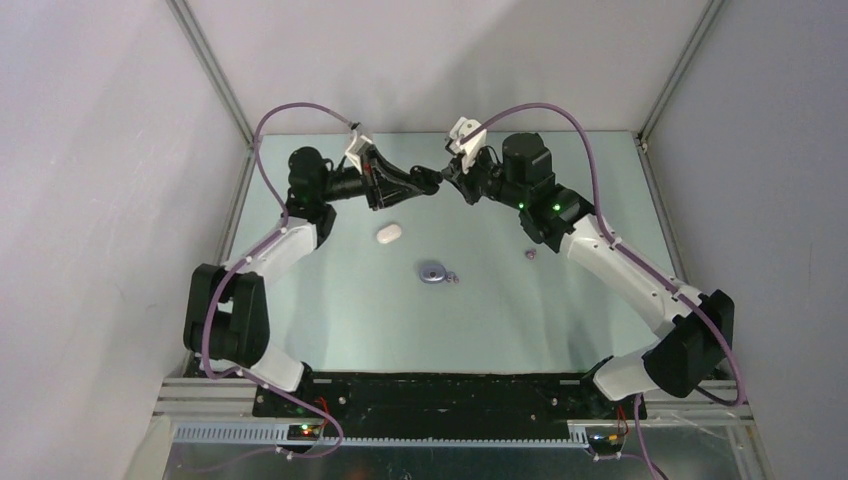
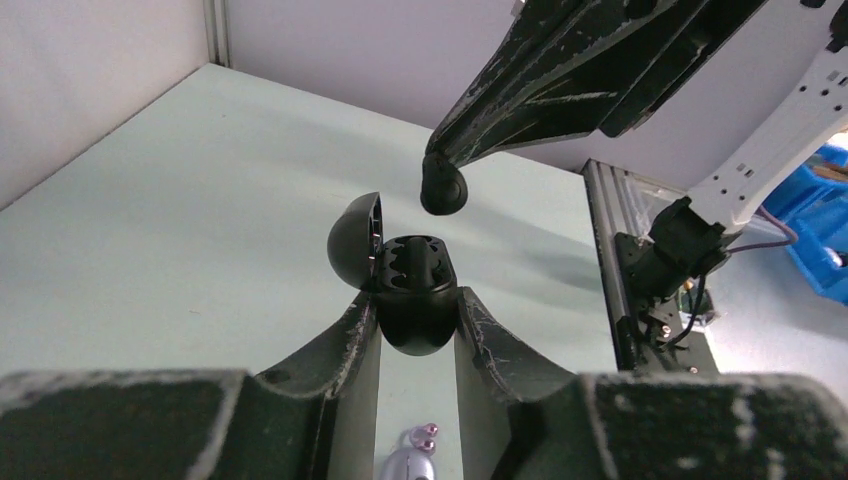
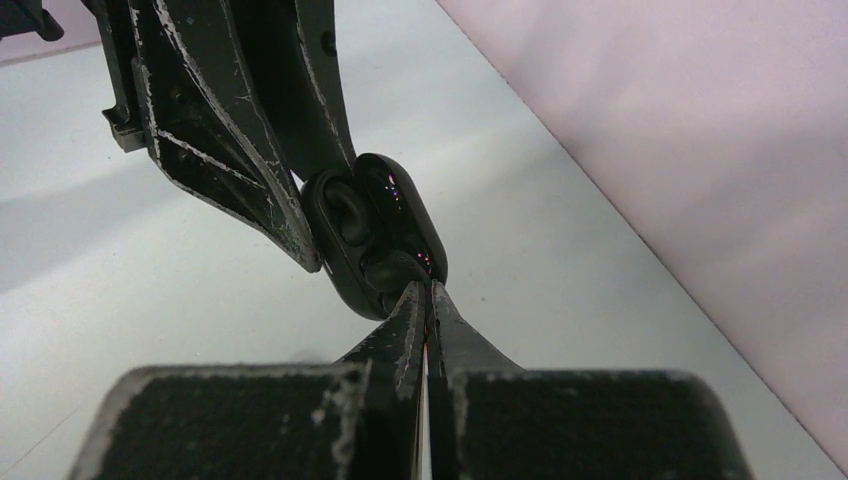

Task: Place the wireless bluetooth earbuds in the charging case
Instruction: Place the earbud in the charging case.

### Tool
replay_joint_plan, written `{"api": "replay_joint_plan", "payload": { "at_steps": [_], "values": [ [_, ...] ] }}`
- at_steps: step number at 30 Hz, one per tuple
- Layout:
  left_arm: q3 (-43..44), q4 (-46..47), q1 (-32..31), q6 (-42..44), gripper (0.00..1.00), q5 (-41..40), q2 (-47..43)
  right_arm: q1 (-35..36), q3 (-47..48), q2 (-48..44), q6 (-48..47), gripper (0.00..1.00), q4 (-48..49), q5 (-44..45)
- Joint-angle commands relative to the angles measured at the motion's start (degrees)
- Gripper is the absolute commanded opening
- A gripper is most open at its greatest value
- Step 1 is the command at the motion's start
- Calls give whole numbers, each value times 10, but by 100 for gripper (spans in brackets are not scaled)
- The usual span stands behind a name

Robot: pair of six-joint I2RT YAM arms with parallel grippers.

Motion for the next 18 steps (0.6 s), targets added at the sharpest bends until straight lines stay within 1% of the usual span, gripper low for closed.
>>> {"api": "replay_joint_plan", "payload": {
  "at_steps": [1,18],
  "values": [
    [-4,99,5,-70,0,14,7,6,12,7,4,0,46,7],
    [-5,102,9,-80,0,4,6,25,6,15,-43,0,23,-21]
  ]
}}
